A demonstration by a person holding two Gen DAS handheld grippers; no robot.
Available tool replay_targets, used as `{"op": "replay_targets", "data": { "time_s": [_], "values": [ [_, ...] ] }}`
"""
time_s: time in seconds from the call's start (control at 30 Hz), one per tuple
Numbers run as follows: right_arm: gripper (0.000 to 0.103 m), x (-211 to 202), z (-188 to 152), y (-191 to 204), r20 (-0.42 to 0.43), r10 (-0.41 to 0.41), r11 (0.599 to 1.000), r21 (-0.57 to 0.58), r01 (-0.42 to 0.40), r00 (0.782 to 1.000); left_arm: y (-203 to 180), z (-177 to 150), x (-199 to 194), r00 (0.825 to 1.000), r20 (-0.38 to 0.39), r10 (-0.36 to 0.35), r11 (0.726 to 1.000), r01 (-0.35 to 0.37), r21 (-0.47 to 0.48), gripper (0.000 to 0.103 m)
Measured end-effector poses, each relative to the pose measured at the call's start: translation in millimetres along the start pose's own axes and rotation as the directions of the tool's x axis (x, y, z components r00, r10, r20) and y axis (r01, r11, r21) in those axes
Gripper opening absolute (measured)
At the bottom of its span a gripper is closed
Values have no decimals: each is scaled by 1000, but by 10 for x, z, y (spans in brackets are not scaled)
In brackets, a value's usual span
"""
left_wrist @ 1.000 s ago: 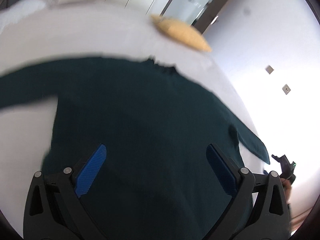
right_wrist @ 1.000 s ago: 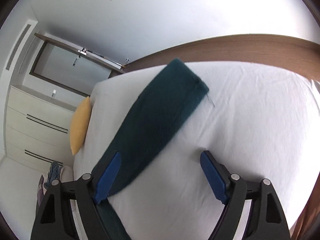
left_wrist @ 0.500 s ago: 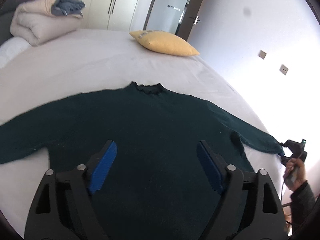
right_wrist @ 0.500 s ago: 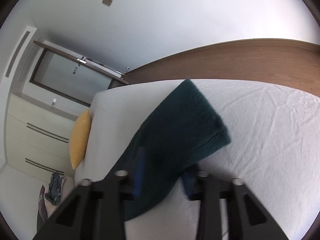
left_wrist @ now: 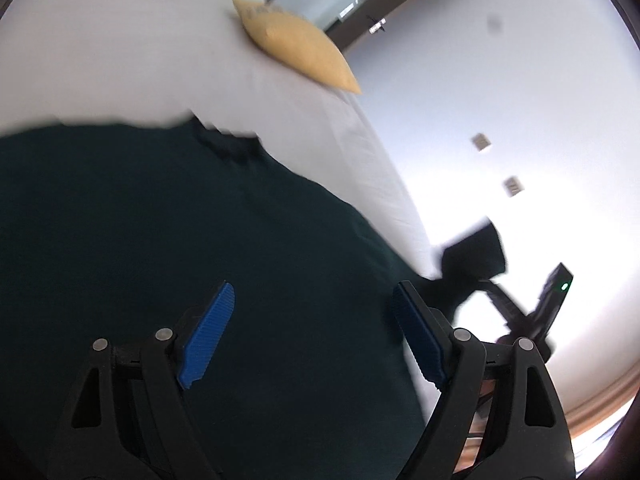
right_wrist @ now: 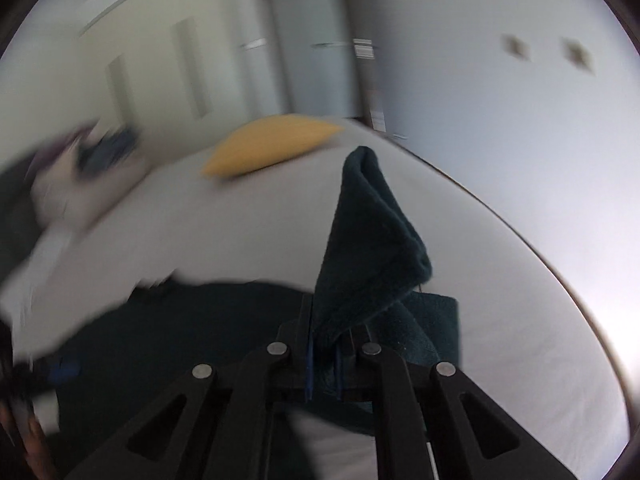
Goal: Fold small clothes
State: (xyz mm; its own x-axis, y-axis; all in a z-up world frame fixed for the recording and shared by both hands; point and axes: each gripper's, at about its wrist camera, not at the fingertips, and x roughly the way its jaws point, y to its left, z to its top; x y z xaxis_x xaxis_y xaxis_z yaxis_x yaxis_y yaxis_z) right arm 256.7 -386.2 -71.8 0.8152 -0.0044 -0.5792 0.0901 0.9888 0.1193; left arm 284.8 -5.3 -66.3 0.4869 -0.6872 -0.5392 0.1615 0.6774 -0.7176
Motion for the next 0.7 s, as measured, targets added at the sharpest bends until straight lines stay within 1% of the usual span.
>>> {"op": "replay_targets", "data": {
  "time_s": [0.03,0.07,0.13,0.2,0.23,0.3,0.33,0.4,0.47,0.53,0.63,0.7],
  "values": [
    [8,50,-51,345,-8,23,995,-93,-24,1000,62,61,138,999,-28,-37,999,36,-40,81],
    [8,51,-160,578,-18,42,988,-150,-44,999,125,113,272,996,-55,-76,994,72,-82,81],
    [8,133,-362,963,-48,61,968,-242,-70,997,218,136,415,986,-86,-141,980,127,-150,81],
    [8,270,-529,1266,-90,76,947,-306,-100,993,341,147,519,972,-101,-212,953,183,-240,83],
    [8,383,-546,1341,-103,72,939,-327,-102,992,405,158,565,964,-101,-248,937,212,-278,84],
    [8,407,-692,1511,-116,45,910,-406,-89,992,475,179,621,958,-105,-268,926,226,-301,89],
    [8,406,-793,1610,-118,26,885,-459,-78,993,508,186,649,955,-107,-276,921,231,-313,92],
    [8,405,-937,1732,-115,0,847,-528,-61,993,606,153,708,944,-99,-315,895,261,-362,94],
    [8,381,-1048,1794,-102,-28,815,-578,-37,994,691,148,784,939,-111,-326,882,260,-393,95],
    [8,335,-1148,1818,-85,-56,785,-620,-8,995,743,135,840,938,-129,-321,880,245,-406,95],
    [8,329,-1211,1923,-55,-80,741,-672,22,995,779,167,954,932,-152,-330,881,246,-403,95],
    [8,333,-1271,2058,-29,-89,707,-706,42,996,803,200,1072,922,-185,-339,878,240,-414,95]
  ]
}}
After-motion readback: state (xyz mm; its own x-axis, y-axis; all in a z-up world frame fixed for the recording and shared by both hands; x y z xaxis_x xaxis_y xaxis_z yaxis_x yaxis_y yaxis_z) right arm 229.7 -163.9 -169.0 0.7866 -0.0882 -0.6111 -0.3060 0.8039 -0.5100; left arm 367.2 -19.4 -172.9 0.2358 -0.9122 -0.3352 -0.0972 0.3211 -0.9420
